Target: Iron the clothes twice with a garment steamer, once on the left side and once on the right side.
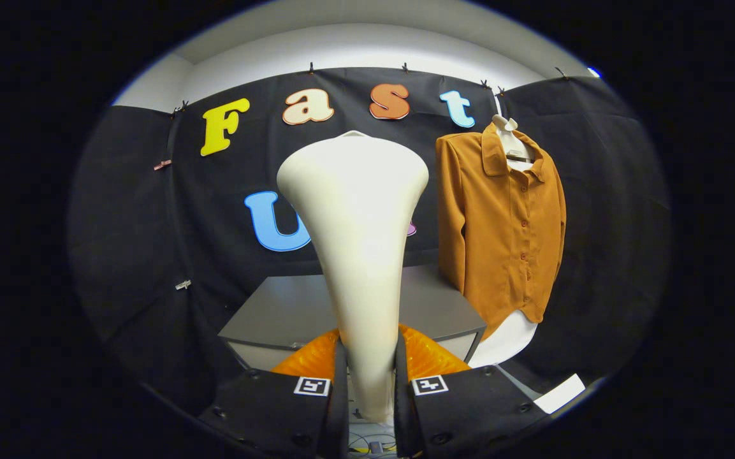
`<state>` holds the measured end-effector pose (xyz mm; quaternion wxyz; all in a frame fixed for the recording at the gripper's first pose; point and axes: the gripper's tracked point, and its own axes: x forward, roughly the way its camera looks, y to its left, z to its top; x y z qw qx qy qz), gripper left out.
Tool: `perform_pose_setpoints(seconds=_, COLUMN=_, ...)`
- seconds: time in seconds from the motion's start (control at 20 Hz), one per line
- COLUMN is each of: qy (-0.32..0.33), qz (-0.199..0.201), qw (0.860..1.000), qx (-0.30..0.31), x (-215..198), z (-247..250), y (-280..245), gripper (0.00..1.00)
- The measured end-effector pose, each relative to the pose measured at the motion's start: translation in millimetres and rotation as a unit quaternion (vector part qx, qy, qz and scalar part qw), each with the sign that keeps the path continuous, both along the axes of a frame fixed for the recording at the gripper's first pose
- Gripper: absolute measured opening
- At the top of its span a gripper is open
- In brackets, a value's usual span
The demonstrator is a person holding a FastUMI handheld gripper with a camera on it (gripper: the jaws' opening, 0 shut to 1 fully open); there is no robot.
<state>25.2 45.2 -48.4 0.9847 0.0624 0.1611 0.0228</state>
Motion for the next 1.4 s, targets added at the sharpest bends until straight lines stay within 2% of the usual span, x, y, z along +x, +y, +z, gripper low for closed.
perform_pose_setpoints(seconds=1.4, qy=-0.002, qz=-0.002, qw=1.000, qx=0.015, x=-10, z=-5, y=-10, gripper=0.32)
